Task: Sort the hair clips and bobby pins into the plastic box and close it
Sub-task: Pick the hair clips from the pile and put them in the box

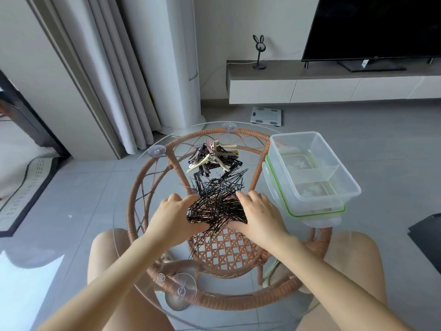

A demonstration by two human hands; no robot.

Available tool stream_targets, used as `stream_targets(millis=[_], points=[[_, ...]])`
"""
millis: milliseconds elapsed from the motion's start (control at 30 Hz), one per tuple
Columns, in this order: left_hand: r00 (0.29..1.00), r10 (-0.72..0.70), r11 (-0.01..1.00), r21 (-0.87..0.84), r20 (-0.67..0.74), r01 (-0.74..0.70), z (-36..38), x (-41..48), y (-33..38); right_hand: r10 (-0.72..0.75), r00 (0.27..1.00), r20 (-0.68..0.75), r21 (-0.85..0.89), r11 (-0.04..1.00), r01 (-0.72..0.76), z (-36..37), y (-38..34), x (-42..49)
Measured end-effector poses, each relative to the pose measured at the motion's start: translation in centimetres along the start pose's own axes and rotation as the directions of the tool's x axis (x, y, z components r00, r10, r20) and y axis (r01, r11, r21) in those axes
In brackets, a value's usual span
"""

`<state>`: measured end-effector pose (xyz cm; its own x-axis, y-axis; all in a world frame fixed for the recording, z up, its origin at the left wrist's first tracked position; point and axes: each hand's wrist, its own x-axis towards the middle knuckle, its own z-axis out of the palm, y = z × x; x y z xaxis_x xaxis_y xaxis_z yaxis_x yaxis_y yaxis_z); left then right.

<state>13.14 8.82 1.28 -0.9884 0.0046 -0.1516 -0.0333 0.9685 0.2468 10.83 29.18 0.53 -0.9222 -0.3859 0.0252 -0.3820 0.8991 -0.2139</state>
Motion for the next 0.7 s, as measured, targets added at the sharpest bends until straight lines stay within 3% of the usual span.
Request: stream_targets(millis=[267, 500, 700], points=[[0.997, 0.077, 0.992, -0.094, -0.019, -0.079, -0.5, 0.6, 1.6, -0.113, 0.988, -0.108, 0.108, 0.986, 0.125, 0.6, -0.5, 1.2], [0.985, 0.119, 0.990, 0.058, 0.126, -0.127, -1.8, 0.7, 2.1, -0.176, 0.979, -0.099, 0.094, 0.978, 0.185, -0.4, -0.3, 1.6], [0.984, 0.145, 0.988, 0.045, 0.104, -0.151, -4.2, 0.8, 2.0, -0.143, 0.972, -0.186, 0.167, 0.970, 0.174, -4.0, 0.7, 0.9]])
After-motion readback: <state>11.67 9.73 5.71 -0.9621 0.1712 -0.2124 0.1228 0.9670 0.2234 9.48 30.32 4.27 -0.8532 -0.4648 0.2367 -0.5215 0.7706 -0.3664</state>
